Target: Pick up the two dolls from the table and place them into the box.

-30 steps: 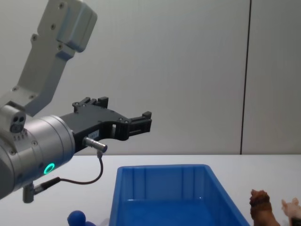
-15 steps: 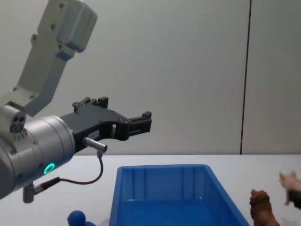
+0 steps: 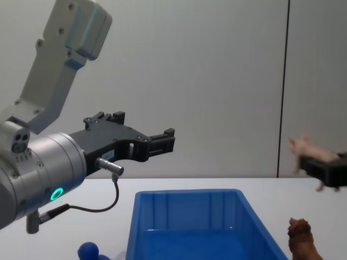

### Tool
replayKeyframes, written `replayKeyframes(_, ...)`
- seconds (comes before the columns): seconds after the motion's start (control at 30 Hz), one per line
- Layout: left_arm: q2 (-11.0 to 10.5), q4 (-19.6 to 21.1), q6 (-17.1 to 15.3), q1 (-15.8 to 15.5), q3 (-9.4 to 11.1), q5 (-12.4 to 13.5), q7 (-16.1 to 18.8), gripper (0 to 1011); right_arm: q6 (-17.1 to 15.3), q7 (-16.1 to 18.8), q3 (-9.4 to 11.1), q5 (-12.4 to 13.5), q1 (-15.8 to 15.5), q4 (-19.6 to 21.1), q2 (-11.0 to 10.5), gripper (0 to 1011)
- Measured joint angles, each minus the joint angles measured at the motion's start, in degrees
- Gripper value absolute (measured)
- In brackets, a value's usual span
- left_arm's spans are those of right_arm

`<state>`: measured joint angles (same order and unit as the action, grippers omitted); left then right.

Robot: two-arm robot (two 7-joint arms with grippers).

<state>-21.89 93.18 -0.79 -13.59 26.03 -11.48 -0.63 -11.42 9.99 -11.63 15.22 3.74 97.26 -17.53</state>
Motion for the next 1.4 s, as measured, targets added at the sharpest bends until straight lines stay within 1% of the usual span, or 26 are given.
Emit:
replayKeyframes(0.17,0.00,0.00,0.00,0.00,0.00,0.00,0.00,1003,-1.67,2.51,-0.87,-0.67,2.04,-0.08,1.33,361)
replayKeyframes(0.23,0.00,0.00,0.00,0.00,0.00,0.00,0.00,1003,-2.74,3.83,-1.51,-1.05,3.15,-0.61,2.21,361)
replayKeyframes(0.27,0.00,0.00,0.00,0.00,0.00,0.00,0.00,1003,-3.44,4.56,-1.99,-1.29,3.90,-1.10,2.87,361)
replayKeyframes(0.37,0.00,0.00,0.00,0.00,0.00,0.00,0.00,1003,-4.36,5.56,-2.63,-1.63,4.81,-1.92,3.76,361)
replayKeyframes(0.4,0.00,0.00,0.00,0.00,0.00,0.00,0.00,1003,-4.98,6.29,-3.12,-1.91,5.38,-2.60,4.37,361)
replayKeyframes(0.57,0.00,0.00,0.00,0.00,0.00,0.00,0.00,1003,-6.29,7.90,-4.54,-2.68,6.88,-4.77,6.11,362)
replayKeyframes(0.63,0.00,0.00,0.00,0.00,0.00,0.00,0.00,1003,-6.70,8.61,-5.17,-3.07,7.49,-5.70,6.85,406)
replayKeyframes(0.67,0.00,0.00,0.00,0.00,0.00,0.00,0.00,1003,-6.90,8.98,-5.53,-3.29,7.78,-6.20,7.23,474)
replayKeyframes(0.77,0.00,0.00,0.00,0.00,0.00,0.00,0.00,1003,-7.11,9.42,-6.04,-3.63,8.16,-6.88,7.74,535)
replayKeyframes(0.8,0.00,0.00,0.00,0.00,0.00,0.00,0.00,1003,-7.18,9.57,-6.18,-3.73,8.25,-7.06,7.88,597)
replayKeyframes(0.87,0.00,0.00,0.00,0.00,0.00,0.00,0.00,1003,-7.21,9.80,-6.55,-4.00,8.48,-7.45,8.21,617)
replayKeyframes(0.93,0.00,0.00,0.00,0.00,0.00,0.00,0.00,1003,-7.20,9.86,-6.71,-4.20,8.56,-7.62,8.35,719)
replayKeyframes(0.97,0.00,0.00,0.00,0.00,0.00,0.00,0.00,1003,-7.09,9.86,-6.84,-4.37,8.61,-7.72,8.44,738)
replayKeyframes(1.0,0.00,0.00,0.00,0.00,0.00,0.00,0.00,1003,-6.91,9.81,-6.91,-4.52,8.62,-7.74,8.47,750)
replayKeyframes(1.03,0.00,0.00,0.00,0.00,0.00,0.00,0.00,1003,-6.79,9.74,-6.95,-4.60,8.62,-7.74,8.47,812)
replayKeyframes(1.13,-0.01,0.00,0.00,0.00,0.00,0.00,0.00,1003,-6.38,9.34,-6.97,-4.82,8.48,-7.60,8.42,865)
replayKeyframes(1.23,0.00,0.00,0.00,0.00,0.00,0.00,0.00,1003,-5.52,8.14,-6.86,-5.09,7.93,-6.80,7.96,962)
replayKeyframes(1.3,0.00,0.00,0.00,0.00,0.00,0.00,0.00,1003,-5.01,7.29,-6.66,-5.17,7.42,-6.05,7.50,1001)
replayKeyframes(1.4,0.00,0.00,0.00,0.00,0.00,0.00,0.00,1003,-4.50,6.26,-6.31,-5.17,6.70,-5.07,6.87,1001)
